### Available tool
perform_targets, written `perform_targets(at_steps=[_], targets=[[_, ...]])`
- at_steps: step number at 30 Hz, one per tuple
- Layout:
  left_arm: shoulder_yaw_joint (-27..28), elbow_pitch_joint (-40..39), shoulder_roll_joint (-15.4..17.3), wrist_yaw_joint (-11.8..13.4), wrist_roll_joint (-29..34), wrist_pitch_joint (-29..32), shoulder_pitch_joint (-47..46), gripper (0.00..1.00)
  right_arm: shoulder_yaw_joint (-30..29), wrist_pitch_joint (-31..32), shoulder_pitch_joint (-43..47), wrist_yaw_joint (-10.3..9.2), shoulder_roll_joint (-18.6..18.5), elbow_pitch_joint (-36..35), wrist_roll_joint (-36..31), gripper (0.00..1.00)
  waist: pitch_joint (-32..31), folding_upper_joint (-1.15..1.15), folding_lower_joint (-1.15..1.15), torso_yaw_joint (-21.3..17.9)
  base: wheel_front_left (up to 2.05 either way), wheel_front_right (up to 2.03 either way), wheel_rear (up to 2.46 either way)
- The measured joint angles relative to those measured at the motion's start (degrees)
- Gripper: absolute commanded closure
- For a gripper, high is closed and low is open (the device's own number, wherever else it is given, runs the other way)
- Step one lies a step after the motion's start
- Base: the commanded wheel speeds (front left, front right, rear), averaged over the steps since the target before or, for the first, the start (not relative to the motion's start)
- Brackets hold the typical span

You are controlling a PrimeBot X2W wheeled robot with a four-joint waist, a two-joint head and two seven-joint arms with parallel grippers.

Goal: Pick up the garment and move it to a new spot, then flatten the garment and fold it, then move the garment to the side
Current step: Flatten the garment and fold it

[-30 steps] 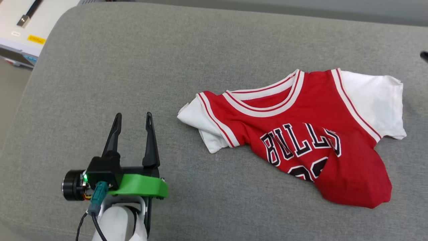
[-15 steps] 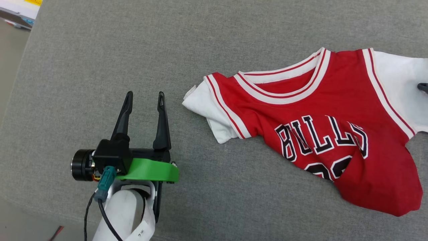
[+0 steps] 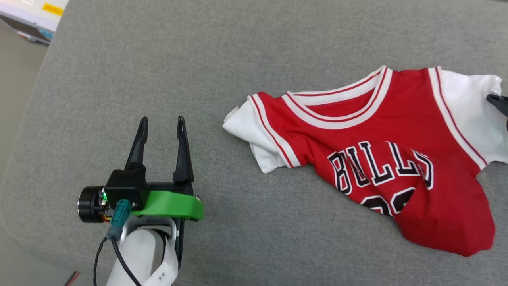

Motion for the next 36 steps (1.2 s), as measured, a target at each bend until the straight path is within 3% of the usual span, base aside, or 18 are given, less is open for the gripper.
perform_targets(at_steps=[7,10,16,22,23,24,25,28,36], targets=[[2.5,0.7,0.0,-1.4,1.6,0.0,2.4,0.0,-4.2,-6.2,9.0,0.0,-7.8,-2.7,5.4,1.0,-4.5,0.0,0.0,-2.4,0.0,0.0,0.0],[3.0,0.8,0.0,-2.0,2.0,0.0,3.1,0.0,-5.4,-7.4,14.0,0.0,-9.2,-2.1,7.0,1.0,-5.8,0.0,0.0,-3.8,0.0,0.0,0.0],[3.7,1.3,0.0,-3.0,2.3,0.0,3.3,0.0,-7.4,-8.1,21.5,0.0,-8.3,2.7,9.3,1.0,-7.4,0.0,0.0,-6.0,0.0,0.0,0.0],[4.5,2.5,0.0,-4.1,2.8,0.0,2.9,0.0,-8.7,-9.5,23.7,0.0,-3.9,8.6,9.3,1.0,-6.7,0.0,0.0,-6.3,0.0,0.0,0.0],[4.8,2.9,0.1,-4.4,2.8,0.0,2.7,0.0,-9.0,-10.1,23.5,0.0,-3.5,9.1,9.1,0.75,-6.7,0.0,0.0,-6.4,0.0,0.0,0.0],[5.1,3.1,0.2,-4.7,2.8,0.0,2.3,0.0,-9.2,-11.0,23.4,0.0,-3.1,9.3,8.8,0.34,-6.7,0.0,0.0,-6.5,0.0,0.0,0.0],[5.4,3.3,0.4,-5.0,2.9,0.0,1.8,0.0,-9.5,-12.4,23.3,0.0,-2.6,9.6,8.3,0.0,-6.8,0.0,0.0,-6.7,0.0,0.0,0.0],[6.4,4.3,1.3,-6.3,3.0,0.0,-0.3,0.0,-10.3,-18.3,22.6,0.01,-1.3,9.5,6.3,0.0,-7.4,0.0,0.0,-7.2,0.0,0.0,0.0],[5.7,11.2,7.6,-10.6,2.7,0.1,-11.0,0.0,-14.1,-33.6,20.7,0.0,0.2,6.6,-3.1,0.0,-9.0,0.0,0.0,-9.8,0.0,0.0,0.0]])
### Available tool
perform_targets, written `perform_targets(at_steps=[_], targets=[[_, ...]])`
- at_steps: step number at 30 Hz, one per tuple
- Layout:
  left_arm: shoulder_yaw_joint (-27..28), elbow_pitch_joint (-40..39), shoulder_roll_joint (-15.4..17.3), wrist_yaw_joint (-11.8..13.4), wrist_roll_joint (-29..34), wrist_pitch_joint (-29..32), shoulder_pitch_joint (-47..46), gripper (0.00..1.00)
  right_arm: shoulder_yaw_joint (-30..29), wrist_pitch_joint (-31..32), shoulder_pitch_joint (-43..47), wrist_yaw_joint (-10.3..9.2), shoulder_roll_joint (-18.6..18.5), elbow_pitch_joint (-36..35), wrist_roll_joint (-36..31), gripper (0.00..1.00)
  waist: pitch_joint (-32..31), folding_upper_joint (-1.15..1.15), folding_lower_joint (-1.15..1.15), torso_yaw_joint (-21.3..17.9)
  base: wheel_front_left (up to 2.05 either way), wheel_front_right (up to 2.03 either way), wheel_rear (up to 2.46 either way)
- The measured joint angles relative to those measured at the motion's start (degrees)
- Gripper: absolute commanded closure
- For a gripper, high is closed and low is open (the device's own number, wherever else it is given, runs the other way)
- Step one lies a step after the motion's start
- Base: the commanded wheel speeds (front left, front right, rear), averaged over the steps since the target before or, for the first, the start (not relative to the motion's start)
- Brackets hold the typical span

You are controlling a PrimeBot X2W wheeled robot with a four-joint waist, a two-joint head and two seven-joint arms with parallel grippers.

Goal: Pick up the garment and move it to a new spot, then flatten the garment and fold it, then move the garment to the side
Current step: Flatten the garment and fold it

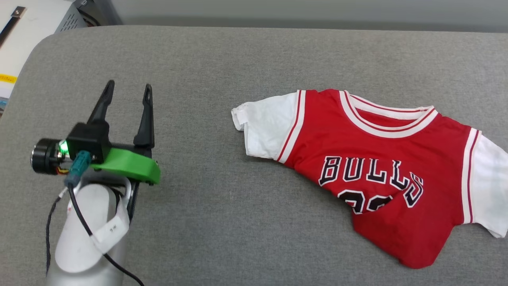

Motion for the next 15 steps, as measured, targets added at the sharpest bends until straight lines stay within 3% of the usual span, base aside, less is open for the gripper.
perform_targets(at_steps=[3,7,15], targets=[[-2.2,2.6,2.3,-0.9,-1.5,2.9,-6.2,0.0,-2.0,-2.2,-0.1,0.0,1.2,-2.6,-3.3,0.0,-0.2,0.0,0.0,-1.2,0.0,0.0,0.0],[-7.7,4.9,5.1,-1.3,-5.9,11.6,-14.9,0.0,-5.3,-2.8,0.7,0.0,3.4,-7.5,-7.2,0.0,0.2,0.0,0.0,-2.6,0.0,0.0,0.0],[-24.1,6.7,10.9,-1.3,-20.8,35.2,-28.8,0.0,-12.3,2.6,5.4,0.0,7.9,-18.4,-15.1,0.0,2.7,0.0,0.0,-4.3,0.0,0.0,0.0]])
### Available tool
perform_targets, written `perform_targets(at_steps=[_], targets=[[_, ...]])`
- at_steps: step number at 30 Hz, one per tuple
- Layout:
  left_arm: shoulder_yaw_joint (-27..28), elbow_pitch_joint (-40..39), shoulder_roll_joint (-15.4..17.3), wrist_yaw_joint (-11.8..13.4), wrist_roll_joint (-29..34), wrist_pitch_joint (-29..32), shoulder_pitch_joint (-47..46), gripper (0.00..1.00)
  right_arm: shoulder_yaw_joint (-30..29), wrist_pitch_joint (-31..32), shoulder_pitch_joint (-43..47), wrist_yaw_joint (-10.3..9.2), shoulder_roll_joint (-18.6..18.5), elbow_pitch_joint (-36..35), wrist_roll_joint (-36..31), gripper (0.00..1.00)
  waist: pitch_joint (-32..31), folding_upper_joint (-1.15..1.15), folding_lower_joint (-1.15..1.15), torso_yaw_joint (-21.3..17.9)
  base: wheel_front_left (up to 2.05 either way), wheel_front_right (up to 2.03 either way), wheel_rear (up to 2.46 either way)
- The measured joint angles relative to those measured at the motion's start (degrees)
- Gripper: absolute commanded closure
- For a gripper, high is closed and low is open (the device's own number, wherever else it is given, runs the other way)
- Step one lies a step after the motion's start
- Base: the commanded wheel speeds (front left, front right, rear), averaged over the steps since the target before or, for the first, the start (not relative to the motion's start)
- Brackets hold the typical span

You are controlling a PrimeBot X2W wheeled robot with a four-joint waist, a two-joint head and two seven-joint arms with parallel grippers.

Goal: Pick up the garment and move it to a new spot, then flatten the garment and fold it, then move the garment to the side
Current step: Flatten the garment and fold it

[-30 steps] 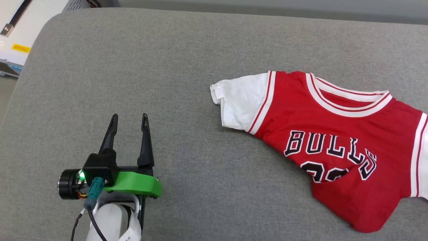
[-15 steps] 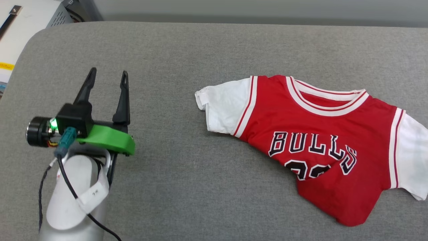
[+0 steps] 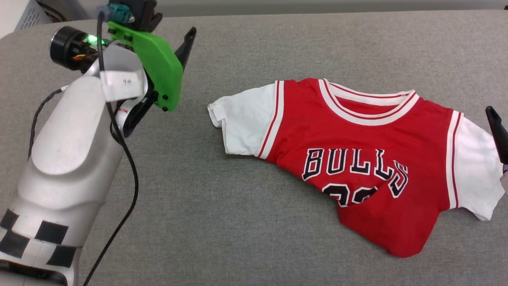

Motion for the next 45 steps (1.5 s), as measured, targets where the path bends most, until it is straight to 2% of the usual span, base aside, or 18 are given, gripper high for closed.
perform_targets(at_steps=[5,8,14,20,23,24,27,30,35,40,45], targets=[[-9.4,3.0,0.7,0.0,-10.3,14.4,-6.3,0.0,-4.2,4.2,2.3,0.0,3.3,-6.6,-4.2,0.0,2.1,0.0,0.0,-1.1,0.0,0.0,0.0],[-13.0,5.5,0.9,0.0,-13.6,18.4,-9.6,0.0,-5.5,6.3,2.7,0.0,5.0,-9.8,-5.6,0.0,3.5,0.0,0.0,-1.8,0.0,0.0,0.0],[-20.5,12.2,1.4,0.0,-16.9,23.4,-12.5,0.0,-6.3,8.6,2.7,0.0,7.6,-13.1,-5.8,0.0,6.4,0.0,0.0,-3.6,0.0,0.0,0.0],[-27.7,17.1,1.8,0.0,-19.0,24.2,-13.2,0.0,-6.0,9.0,2.4,0.0,8.6,-13.2,-6.2,0.0,8.9,0.0,0.0,-5.5,0.0,0.0,0.0],[-30.9,17.6,3.0,0.0,-20.7,24.8,-14.7,0.0,-5.8,9.0,2.4,0.0,8.8,-13.0,-6.2,0.0,9.6,0.0,0.0,-6.3,0.0,0.0,0.0],[-31.2,17.8,3.2,0.0,-21.7,24.7,-14.9,1.0,-5.9,9.0,2.4,0.0,8.7,-12.9,-6.2,0.0,9.6,0.0,0.0,-6.4,0.0,0.0,0.0],[-33.2,17.2,4.0,0.0,-23.4,21.1,-14.8,1.0,-6.2,8.8,2.4,0.0,8.3,-12.6,-6.2,0.0,9.1,0.0,0.0,-6.4,0.0,0.0,0.0],[-34.2,16.4,4.5,0.0,-23.8,14.5,-14.0,1.0,-7.7,8.8,2.5,0.0,7.1,-12.5,-6.1,0.0,8.1,0.0,0.0,-6.1,0.0,0.0,0.0],[-33.6,15.1,8.3,0.0,-25.4,5.5,-12.9,1.0,-11.0,12.4,2.5,0.0,2.7,-14.2,-4.9,0.0,5.4,0.0,0.0,-4.8,0.0,0.0,0.0],[-32.4,13.1,11.4,0.0,-26.5,2.2,-12.9,1.0,-11.9,20.3,2.4,0.0,-3.2,-16.2,-2.3,0.0,3.7,0.0,0.0,-2.5,0.0,0.0,0.0],[-32.2,11.5,12.2,0.1,-26.5,1.0,-12.9,1.0,-8.2,32.4,0.6,0.0,-8.9,-17.0,3.1,0.0,3.3,0.0,0.0,-0.1,0.0,0.0,0.0]])
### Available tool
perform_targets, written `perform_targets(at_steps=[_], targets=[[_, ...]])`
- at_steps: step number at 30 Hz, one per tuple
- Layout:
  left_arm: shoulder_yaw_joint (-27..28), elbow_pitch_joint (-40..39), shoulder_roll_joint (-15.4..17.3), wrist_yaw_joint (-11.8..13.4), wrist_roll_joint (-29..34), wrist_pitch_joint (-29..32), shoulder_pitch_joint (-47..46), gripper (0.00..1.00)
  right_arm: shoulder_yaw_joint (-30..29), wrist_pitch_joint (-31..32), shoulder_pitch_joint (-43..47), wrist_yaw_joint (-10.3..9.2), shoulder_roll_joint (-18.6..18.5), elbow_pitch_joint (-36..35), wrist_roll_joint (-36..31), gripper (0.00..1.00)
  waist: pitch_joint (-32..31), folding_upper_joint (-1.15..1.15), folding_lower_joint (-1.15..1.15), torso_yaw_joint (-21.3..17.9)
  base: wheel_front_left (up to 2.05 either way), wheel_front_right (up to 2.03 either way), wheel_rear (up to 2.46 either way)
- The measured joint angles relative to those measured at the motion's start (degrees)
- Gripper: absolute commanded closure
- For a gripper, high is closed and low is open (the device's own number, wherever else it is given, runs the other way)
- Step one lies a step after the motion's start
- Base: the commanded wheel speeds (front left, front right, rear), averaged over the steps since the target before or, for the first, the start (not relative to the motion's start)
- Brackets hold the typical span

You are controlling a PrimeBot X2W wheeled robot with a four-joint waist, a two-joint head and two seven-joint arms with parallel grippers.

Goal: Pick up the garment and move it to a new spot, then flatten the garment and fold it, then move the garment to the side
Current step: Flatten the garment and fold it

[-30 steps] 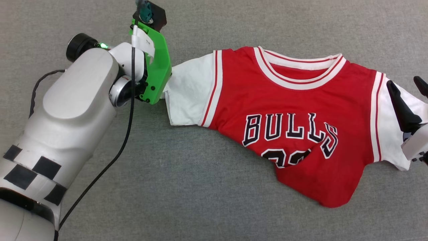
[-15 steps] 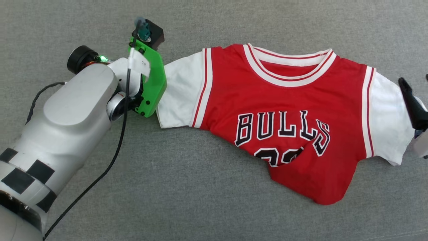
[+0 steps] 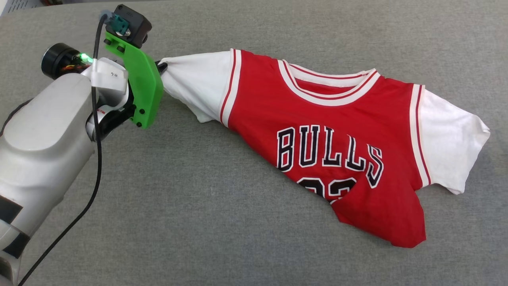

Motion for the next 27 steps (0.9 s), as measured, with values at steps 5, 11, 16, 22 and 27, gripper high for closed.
perform_targets(at_steps=[5,11,16,22,27], targets=[[0.0,-2.0,-0.2,1.2,0.5,-1.1,0.0,1.0,4.0,13.8,-5.0,0.0,-2.7,2.2,4.6,0.0,0.9,0.0,0.0,1.7,0.0,0.0,0.0],[0.0,-4.4,-1.6,2.6,1.5,-2.7,-0.5,1.0,8.1,22.3,-12.7,0.0,0.0,12.1,5.2,0.0,4.0,0.0,0.01,3.5,0.0,0.0,0.0],[0.0,-5.2,-1.8,3.0,1.6,-3.1,-1.2,1.0,11.0,20.9,-14.6,0.0,3.2,18.3,4.5,0.0,6.0,0.0,0.0,4.5,0.0,0.0,0.0],[0.0,-4.9,-2.0,3.0,2.1,-4.0,-1.4,1.0,13.6,17.1,-14.7,0.0,3.6,23.0,5.5,0.0,7.6,0.0,0.0,5.2,0.0,0.0,0.0],[-0.3,-3.7,-2.0,2.9,2.5,-4.7,-1.4,1.0,16.4,13.2,-14.8,-0.05,3.2,23.5,7.6,1.0,7.0,0.0,0.0,5.0,0.0,0.0,0.0]])
